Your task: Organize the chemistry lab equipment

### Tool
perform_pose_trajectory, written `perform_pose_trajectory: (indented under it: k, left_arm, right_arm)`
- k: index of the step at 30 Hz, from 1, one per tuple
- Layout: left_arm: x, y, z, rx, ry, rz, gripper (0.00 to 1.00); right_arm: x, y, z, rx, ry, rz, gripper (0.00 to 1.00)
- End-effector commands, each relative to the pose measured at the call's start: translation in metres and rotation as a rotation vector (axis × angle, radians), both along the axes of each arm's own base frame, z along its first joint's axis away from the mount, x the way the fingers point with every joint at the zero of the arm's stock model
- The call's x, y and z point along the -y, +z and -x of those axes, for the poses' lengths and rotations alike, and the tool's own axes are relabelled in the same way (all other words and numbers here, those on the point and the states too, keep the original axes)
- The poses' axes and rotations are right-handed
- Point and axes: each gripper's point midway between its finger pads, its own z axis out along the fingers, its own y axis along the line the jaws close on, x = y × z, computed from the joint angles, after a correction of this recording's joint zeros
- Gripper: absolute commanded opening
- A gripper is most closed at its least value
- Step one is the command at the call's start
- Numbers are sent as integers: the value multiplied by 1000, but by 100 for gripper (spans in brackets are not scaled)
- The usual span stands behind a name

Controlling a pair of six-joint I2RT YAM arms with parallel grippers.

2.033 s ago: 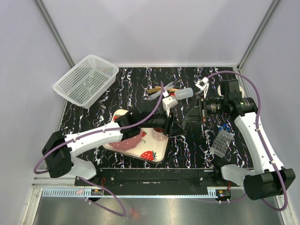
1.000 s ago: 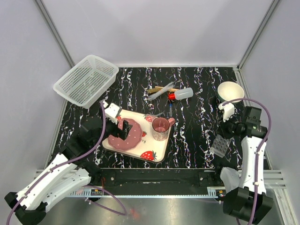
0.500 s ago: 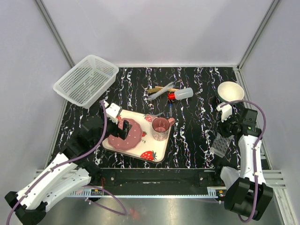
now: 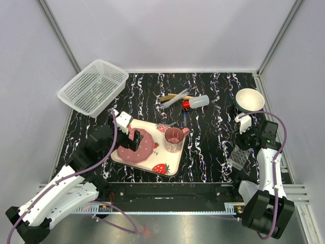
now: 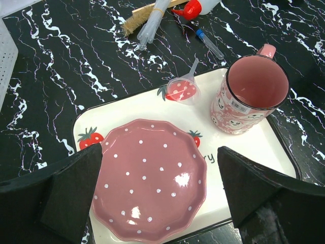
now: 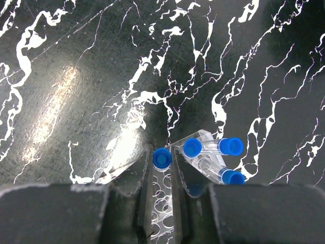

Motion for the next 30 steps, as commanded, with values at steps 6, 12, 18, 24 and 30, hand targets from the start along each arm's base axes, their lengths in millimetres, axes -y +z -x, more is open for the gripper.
perform_pose_trajectory:
  k: [6,12,18,24,30]
  left_arm:
    - [-4,8,-5,35,22,0,99]
    - [-2,8,-4,32,14,3,99]
    - [-2,7,-4,29,13,3,99]
    - [-2,7,-5,30,14,4,99]
    - [-1,7,-5,29,11,3,99]
  right_arm:
    - [3,7,-1,53,-4,6,25]
    - [0,2,8,44,3,8,28]
    - [2,3,11,37,1,16,29]
    - [4,9,12,37,-6,17,29]
    - [-5,33,19,6,45,-9,42]
